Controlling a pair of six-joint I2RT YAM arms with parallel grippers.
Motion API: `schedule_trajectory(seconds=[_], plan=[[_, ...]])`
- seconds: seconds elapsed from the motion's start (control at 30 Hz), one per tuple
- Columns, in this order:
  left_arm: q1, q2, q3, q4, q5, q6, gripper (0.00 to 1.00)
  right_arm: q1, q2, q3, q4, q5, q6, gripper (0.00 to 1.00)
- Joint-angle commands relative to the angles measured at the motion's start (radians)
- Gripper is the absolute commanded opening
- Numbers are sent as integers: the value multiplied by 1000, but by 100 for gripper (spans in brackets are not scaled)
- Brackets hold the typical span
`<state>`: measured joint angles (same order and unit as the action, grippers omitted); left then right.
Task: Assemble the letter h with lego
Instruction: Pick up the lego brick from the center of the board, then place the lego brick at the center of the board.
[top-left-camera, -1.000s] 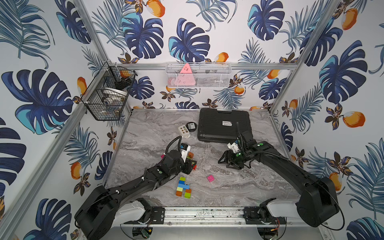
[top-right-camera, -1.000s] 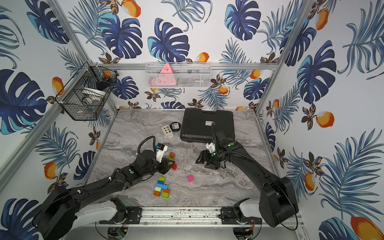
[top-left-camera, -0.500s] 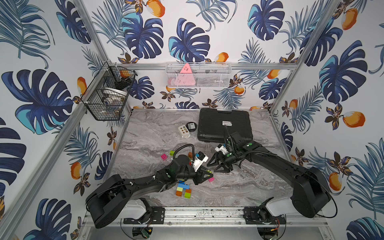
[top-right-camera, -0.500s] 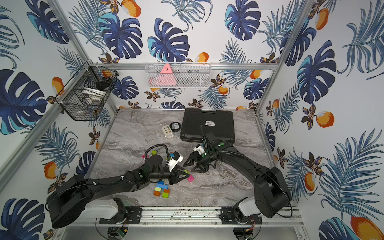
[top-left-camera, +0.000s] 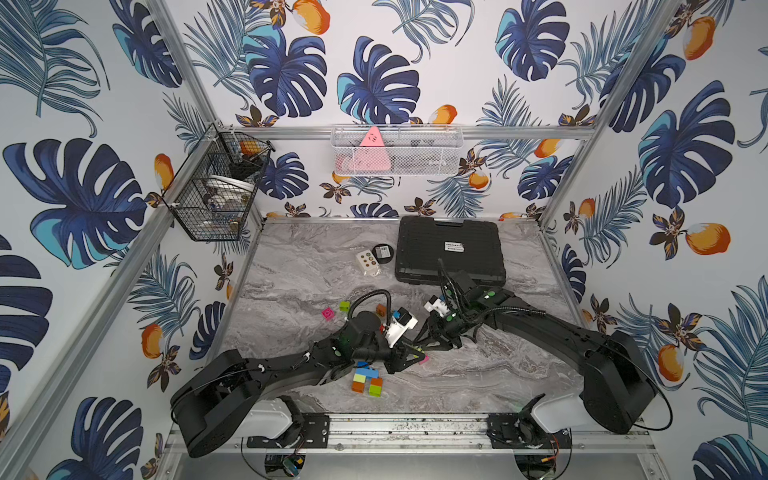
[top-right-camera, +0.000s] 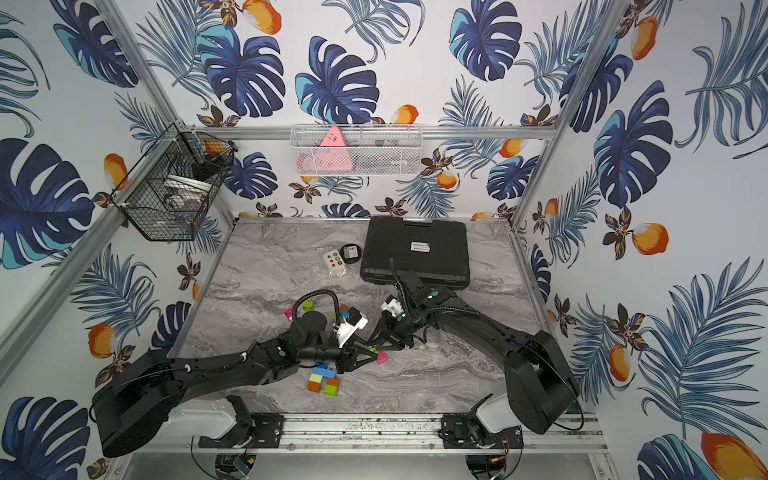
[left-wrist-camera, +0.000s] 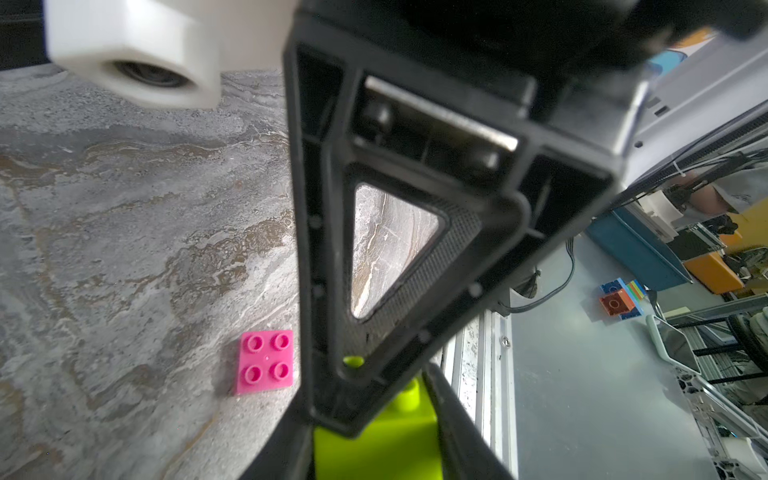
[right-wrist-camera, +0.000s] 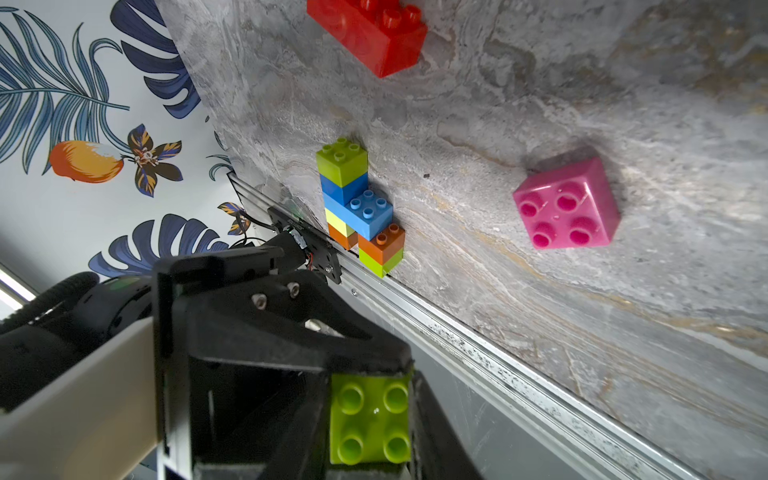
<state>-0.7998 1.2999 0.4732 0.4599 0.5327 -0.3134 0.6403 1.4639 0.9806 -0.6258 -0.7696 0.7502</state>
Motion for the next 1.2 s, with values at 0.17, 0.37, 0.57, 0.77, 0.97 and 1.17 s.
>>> schedule_trajectory(seconds=[0.17, 0.37, 0.57, 0.77, 0.97, 1.17], plan=[[-1, -27, -10, 109, -27, 24, 38, 8, -5, -16, -18, -103, -40, 48], [-1, -26, -8, 107, -22, 25, 39, 9, -27, -26, -26, -114, -56, 40], [-1, -42, -11, 88, -59, 31, 59, -14, -42, -9, -34, -29, -60, 32], [-1, -113, -34, 28, -239, 27, 99, -133, -44, -14, -81, 268, -101, 32], [1, -203, -38, -163, -635, -18, 99, -138, -44, -63, -81, 705, -154, 33], [25, -152, 24, -318, -826, -87, 99, -69, -41, -188, 35, 910, -121, 33]])
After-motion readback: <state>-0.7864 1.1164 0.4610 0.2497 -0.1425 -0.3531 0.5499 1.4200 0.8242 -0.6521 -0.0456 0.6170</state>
